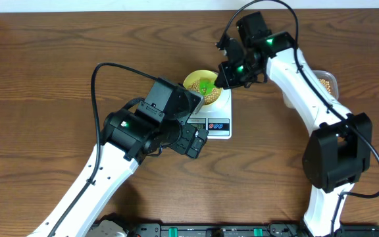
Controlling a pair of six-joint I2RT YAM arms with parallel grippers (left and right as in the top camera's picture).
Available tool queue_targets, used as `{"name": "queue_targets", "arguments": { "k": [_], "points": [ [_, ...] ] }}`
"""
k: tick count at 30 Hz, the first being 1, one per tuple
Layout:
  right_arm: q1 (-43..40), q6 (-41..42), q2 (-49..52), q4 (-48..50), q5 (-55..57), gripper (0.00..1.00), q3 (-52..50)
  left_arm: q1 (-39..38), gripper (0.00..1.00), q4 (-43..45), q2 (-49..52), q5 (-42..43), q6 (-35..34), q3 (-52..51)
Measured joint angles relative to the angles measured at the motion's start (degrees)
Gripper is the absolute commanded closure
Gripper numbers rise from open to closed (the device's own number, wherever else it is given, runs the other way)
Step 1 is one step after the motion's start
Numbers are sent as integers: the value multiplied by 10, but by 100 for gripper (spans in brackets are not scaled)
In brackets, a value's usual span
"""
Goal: Scoop item into bowl and weigh 50g on scale
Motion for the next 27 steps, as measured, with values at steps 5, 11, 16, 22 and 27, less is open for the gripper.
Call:
{"name": "queue_targets", "arguments": {
  "k": [5, 11, 16, 22, 27],
  "points": [
    [-2, 2, 0, 1, -8, 99, 0, 0, 2, 0, 0, 0, 0, 0],
    [11, -5, 0, 5, 17, 99, 0, 0, 2, 0, 0, 0, 0, 0],
    [37, -16, 0, 6, 50, 99, 0, 0, 2, 0, 0, 0, 0, 0],
    [44, -23, 0, 6, 64, 99, 0, 0, 2, 0, 0, 0, 0, 0],
    [44, -24, 0, 6, 59, 99, 0, 0, 2, 0, 0, 0, 0, 0]
  ]
}}
